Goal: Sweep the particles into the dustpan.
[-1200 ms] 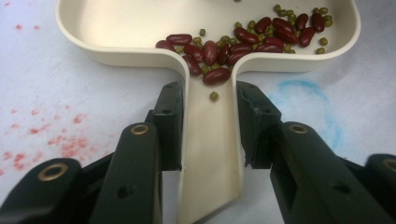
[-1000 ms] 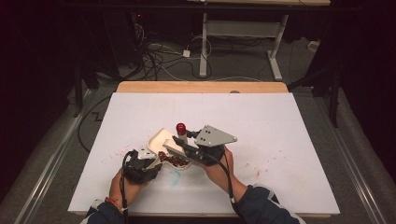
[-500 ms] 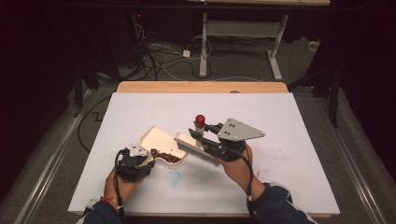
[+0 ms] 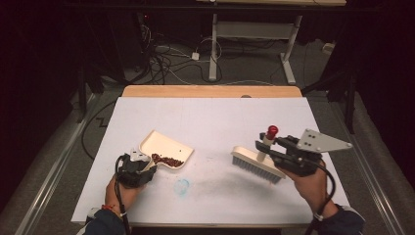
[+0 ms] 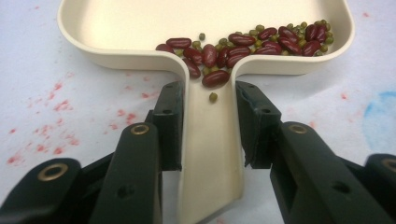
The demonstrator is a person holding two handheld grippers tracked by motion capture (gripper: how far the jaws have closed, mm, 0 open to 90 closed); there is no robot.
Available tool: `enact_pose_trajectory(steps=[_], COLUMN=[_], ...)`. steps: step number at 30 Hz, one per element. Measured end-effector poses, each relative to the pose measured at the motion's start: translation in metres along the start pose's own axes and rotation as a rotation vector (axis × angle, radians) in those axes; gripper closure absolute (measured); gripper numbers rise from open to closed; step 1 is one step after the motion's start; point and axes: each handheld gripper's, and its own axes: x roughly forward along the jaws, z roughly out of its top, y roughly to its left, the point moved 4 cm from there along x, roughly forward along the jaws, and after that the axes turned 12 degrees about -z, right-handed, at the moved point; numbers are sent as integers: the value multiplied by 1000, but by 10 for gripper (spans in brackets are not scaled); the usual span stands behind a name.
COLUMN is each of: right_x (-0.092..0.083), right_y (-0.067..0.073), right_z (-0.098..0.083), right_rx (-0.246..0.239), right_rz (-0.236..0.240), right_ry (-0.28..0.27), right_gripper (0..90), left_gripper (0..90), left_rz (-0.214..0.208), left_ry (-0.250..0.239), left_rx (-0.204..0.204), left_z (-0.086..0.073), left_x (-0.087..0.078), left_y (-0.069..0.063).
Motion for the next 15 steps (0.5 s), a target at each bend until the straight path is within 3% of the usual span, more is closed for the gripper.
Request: enact_pose_trajectory(steps=[7,15], right_x=[-36,-45], right_y=[-24,-24], right_z=[-10,-17], right_rx=[40,10], right_rz=[24,49], right_ry=[33,87], right_gripper=[694,694], left_gripper=[634,635], left_rz=[29,42], left_ry=[-22,-49], left_rx=[-41,-58], left_z=[-2,-3], left_x=[-4,-14], left_y=[11,16])
